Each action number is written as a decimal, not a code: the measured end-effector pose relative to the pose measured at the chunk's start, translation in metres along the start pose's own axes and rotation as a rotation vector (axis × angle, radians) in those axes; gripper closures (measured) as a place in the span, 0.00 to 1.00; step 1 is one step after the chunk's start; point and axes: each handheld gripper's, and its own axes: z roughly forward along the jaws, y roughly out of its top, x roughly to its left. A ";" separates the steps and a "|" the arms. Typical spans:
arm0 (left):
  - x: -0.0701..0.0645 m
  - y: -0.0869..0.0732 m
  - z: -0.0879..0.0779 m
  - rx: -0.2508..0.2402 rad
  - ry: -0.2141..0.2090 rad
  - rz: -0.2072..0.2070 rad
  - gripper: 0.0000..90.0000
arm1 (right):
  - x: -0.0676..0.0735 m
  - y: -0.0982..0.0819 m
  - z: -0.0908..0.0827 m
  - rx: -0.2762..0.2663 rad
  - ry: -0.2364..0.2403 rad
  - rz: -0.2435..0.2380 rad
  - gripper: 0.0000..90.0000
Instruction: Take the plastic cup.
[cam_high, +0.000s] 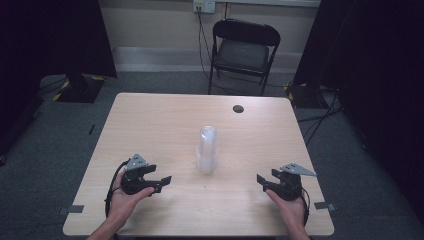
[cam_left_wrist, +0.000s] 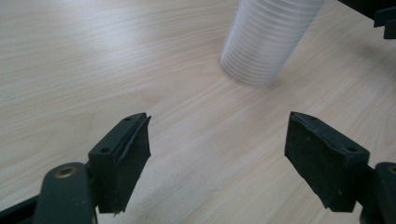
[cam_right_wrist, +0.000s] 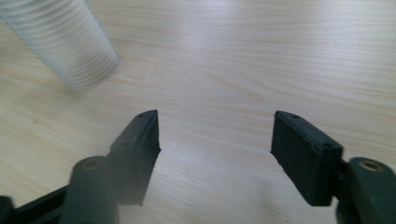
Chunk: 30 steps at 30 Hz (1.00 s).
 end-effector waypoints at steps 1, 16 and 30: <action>0.000 0.001 0.000 -0.001 -0.012 0.007 0.24 | 0.001 0.001 -0.001 -0.002 0.009 -0.001 0.42; -0.009 0.017 -0.003 -0.048 -0.040 0.037 0.25 | 0.017 0.004 -0.005 -0.049 0.046 -0.033 0.46; -0.020 0.045 0.008 -0.143 -0.028 0.056 0.30 | 0.017 0.003 -0.007 -0.019 0.113 -0.013 0.51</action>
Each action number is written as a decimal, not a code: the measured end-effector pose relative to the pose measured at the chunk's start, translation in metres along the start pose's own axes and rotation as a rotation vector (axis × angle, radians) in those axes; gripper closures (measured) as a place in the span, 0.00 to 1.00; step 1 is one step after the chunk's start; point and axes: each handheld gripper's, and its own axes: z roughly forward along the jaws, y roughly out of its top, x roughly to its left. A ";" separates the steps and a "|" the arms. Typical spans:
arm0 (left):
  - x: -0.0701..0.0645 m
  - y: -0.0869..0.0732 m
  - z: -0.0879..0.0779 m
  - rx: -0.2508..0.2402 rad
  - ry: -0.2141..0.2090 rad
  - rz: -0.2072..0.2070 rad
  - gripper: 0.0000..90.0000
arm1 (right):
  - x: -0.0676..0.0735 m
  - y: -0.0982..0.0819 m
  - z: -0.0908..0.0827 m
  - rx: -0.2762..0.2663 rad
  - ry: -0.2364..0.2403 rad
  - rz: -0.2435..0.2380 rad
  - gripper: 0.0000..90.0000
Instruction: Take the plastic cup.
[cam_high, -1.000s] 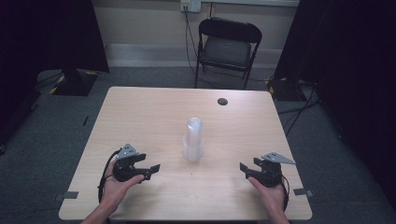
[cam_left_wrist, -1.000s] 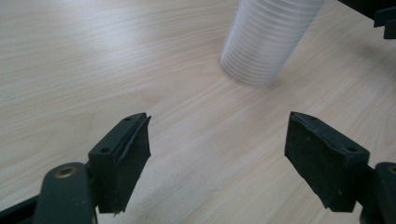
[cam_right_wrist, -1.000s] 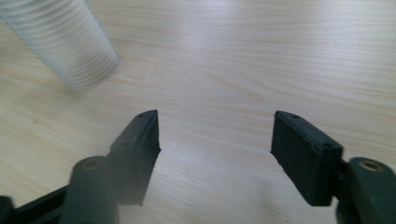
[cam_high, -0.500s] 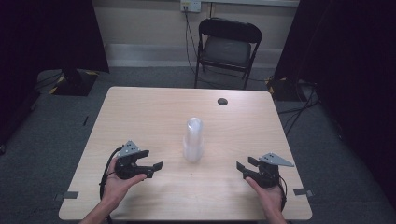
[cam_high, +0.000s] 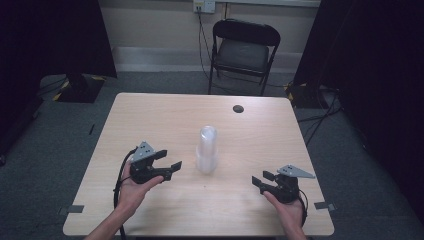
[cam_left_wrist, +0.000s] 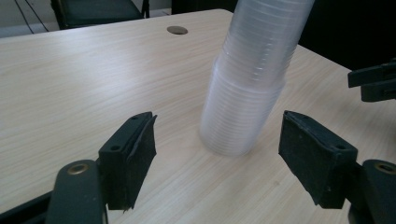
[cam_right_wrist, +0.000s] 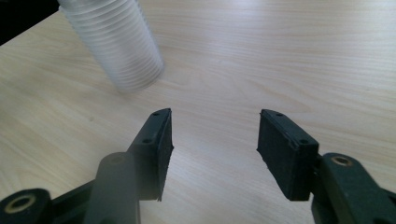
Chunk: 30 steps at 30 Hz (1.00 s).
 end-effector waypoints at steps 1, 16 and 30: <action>-0.001 0.002 0.002 0.002 -0.005 0.003 0.30 | 0.001 0.000 0.000 0.004 0.008 0.002 0.51; -0.012 0.032 0.020 0.000 -0.072 0.081 0.27 | 0.004 0.004 -0.003 -0.023 0.010 -0.009 0.47; -0.017 0.051 0.045 0.003 -0.095 0.142 0.26 | 0.006 0.003 -0.004 -0.024 0.029 -0.019 0.42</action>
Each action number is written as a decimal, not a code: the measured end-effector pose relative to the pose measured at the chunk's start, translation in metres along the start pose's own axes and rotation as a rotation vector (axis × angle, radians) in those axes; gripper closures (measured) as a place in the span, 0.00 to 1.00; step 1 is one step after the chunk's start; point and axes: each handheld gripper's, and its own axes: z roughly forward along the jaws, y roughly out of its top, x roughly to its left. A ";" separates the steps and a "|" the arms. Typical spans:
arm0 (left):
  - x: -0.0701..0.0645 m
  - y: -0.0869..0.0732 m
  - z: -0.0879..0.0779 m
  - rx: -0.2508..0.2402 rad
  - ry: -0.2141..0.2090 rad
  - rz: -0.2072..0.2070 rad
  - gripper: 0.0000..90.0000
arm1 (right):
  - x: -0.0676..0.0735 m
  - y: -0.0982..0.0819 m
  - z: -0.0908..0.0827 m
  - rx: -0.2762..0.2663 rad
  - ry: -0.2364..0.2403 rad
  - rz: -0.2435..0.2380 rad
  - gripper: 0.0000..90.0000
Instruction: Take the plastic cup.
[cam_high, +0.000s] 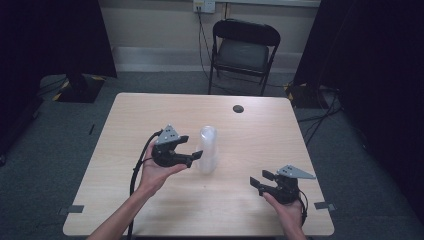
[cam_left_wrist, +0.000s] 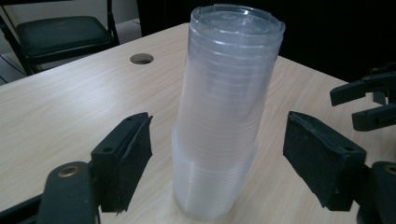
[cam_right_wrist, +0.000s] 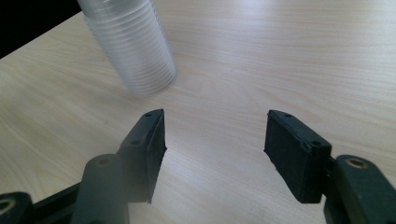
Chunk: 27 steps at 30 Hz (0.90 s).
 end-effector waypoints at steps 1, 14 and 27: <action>-0.001 0.002 0.002 -0.002 -0.002 0.003 0.26 | 0.000 0.000 0.000 0.004 0.002 -0.001 0.42; -0.002 0.018 0.019 -0.046 -0.005 -0.007 0.24 | -0.002 -0.002 0.001 0.006 -0.004 0.004 0.39; -0.006 0.013 0.048 0.023 -0.008 0.028 0.23 | -0.003 -0.002 0.002 0.009 0.003 0.001 0.39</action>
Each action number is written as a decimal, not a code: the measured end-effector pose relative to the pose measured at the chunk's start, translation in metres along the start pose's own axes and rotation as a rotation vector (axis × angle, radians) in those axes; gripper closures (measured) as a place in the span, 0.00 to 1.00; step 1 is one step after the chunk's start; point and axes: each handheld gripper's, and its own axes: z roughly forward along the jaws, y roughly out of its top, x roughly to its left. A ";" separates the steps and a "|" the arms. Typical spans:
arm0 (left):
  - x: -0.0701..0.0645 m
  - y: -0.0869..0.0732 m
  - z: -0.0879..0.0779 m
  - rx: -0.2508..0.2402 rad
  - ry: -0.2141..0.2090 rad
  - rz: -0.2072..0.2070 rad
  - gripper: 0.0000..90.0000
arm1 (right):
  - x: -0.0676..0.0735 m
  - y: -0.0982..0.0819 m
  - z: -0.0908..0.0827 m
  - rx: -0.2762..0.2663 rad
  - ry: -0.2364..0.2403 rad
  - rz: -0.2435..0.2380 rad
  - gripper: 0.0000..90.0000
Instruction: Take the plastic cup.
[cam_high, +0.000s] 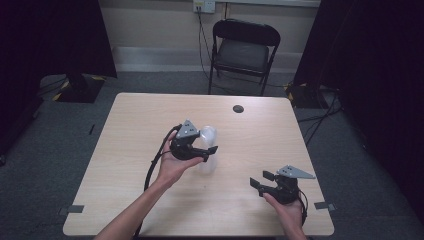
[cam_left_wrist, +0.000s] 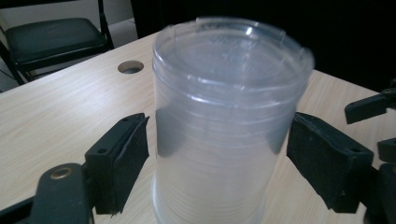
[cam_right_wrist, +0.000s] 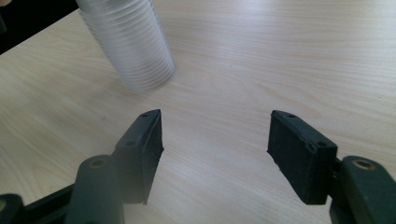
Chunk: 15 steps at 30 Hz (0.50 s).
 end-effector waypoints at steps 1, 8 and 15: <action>0.000 0.000 0.000 0.000 0.000 0.000 0.23 | 0.000 0.000 0.000 0.000 0.000 0.000 0.39; 0.002 -0.005 0.007 0.015 -0.012 -0.005 0.25 | 0.000 -0.002 -0.001 0.005 0.003 -0.001 0.39; 0.003 -0.008 0.010 0.018 0.000 0.002 0.23 | 0.000 -0.002 0.000 0.002 0.000 0.006 0.39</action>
